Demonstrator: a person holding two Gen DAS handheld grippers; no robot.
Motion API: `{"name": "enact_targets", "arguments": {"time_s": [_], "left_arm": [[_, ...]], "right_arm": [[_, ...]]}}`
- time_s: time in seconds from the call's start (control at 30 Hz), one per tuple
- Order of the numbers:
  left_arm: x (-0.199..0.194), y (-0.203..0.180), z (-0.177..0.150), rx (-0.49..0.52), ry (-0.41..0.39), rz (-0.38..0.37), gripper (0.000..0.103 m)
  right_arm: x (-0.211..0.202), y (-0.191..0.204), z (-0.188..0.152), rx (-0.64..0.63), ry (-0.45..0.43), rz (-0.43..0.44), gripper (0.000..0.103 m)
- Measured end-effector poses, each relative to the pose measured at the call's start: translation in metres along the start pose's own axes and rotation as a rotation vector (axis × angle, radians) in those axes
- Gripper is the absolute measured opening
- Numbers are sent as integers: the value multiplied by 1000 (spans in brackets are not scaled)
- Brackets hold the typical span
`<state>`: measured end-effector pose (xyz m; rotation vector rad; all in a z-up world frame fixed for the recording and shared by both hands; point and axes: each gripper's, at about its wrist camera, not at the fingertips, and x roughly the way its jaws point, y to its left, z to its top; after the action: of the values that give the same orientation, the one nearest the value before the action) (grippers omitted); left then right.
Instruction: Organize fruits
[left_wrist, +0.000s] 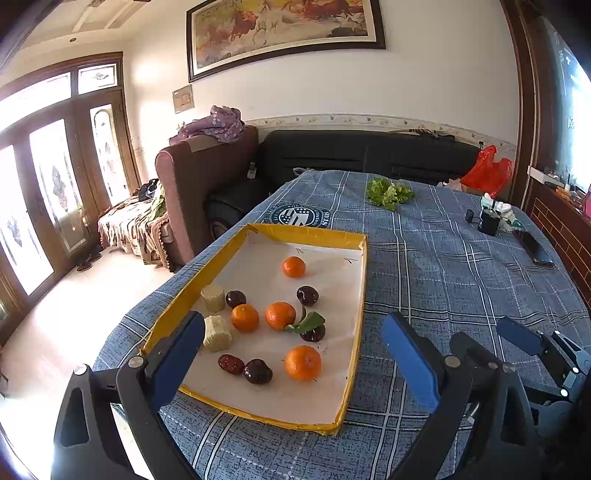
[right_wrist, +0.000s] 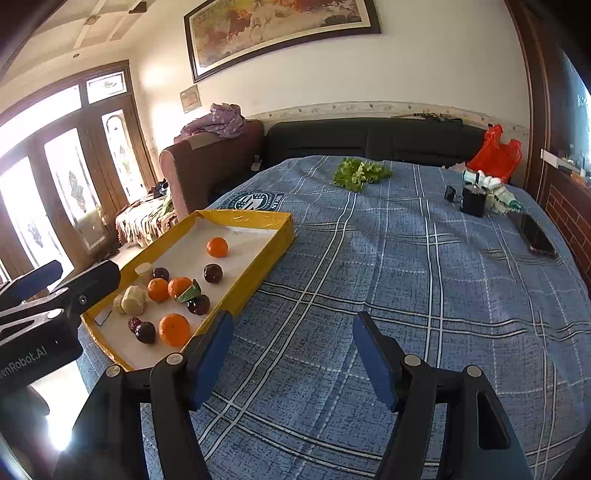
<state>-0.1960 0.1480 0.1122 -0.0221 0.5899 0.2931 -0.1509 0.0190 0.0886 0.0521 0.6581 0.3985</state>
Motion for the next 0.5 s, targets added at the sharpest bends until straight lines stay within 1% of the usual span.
{"name": "enact_targets", "arguments": {"time_s": [0.5], "left_arm": [[18, -5, -8, 1, 57, -33, 97]], "right_arm": [[18, 0, -13, 34, 37, -15, 73]]}}
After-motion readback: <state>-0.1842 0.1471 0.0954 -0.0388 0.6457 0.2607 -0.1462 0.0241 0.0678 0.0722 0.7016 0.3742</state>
